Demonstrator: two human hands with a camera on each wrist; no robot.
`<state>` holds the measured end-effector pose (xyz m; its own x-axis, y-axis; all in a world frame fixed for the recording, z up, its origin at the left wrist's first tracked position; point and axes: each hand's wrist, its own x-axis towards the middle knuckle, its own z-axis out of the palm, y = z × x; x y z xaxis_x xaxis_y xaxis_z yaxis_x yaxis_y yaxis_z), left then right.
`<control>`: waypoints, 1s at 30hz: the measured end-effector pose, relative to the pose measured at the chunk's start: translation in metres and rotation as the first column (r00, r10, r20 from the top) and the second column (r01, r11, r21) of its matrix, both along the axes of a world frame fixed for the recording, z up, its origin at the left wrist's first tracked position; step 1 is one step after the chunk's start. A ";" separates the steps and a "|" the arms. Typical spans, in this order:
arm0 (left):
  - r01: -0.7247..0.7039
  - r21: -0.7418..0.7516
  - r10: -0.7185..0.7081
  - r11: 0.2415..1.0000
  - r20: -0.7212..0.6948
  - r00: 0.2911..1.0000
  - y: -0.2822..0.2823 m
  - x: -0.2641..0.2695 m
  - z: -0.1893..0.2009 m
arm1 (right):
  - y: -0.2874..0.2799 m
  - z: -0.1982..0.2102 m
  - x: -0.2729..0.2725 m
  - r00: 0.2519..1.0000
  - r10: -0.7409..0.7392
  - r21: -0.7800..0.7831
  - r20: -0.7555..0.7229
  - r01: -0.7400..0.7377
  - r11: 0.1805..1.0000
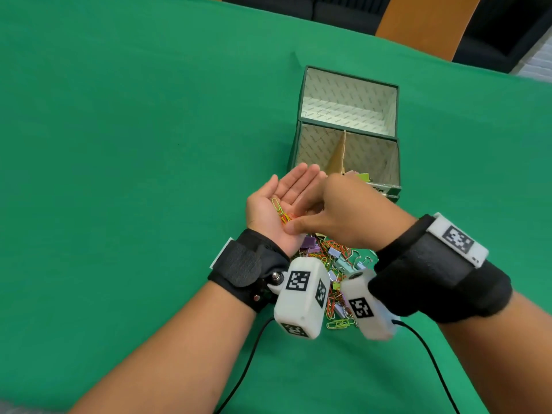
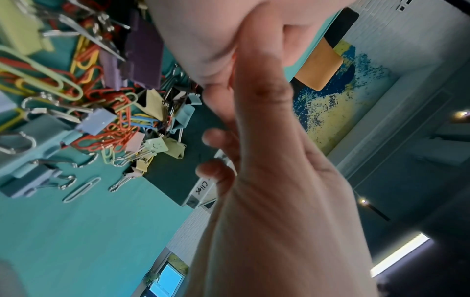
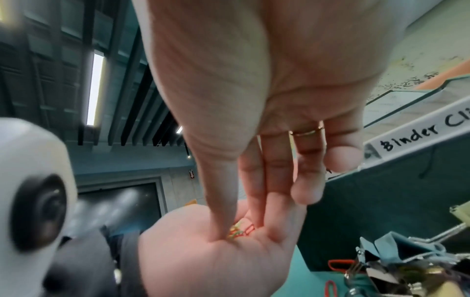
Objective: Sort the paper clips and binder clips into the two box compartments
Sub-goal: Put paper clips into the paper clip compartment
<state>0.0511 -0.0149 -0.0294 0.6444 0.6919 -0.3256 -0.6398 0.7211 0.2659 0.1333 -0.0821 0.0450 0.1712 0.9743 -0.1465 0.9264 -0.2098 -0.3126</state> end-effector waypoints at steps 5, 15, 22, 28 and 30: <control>-0.012 0.007 0.012 1.000 0.004 1.000 -0.002 0.002 0.000 | 0.003 -0.008 -0.002 1.000 -0.015 0.045 -0.003 0.015 0.999; -0.020 0.024 0.019 1.000 0.045 0.999 0.002 0.002 -0.003 | 0.004 -0.011 0.016 0.993 -0.007 0.046 -0.118 0.012 0.999; -0.007 0.014 0.007 1.000 0.042 0.999 0.003 0.001 -0.003 | 0.001 0.003 0.021 0.968 -0.014 0.071 -0.252 0.033 0.997; 0.008 0.004 -0.008 1.000 0.067 0.998 0.003 -0.001 -0.003 | 0.022 0.027 0.038 0.947 -0.134 0.461 -0.291 0.261 0.848; 0.014 0.001 -0.014 1.000 0.071 0.997 0.003 -0.001 -0.003 | 0.032 0.027 0.044 0.954 -0.172 0.555 -0.247 0.285 0.781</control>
<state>0.0504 -0.0119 -0.0328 0.6759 0.6826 -0.2780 -0.6467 0.7302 0.2205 0.1770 -0.0505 0.0720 0.4264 0.8197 0.3825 0.7933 -0.1357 -0.5935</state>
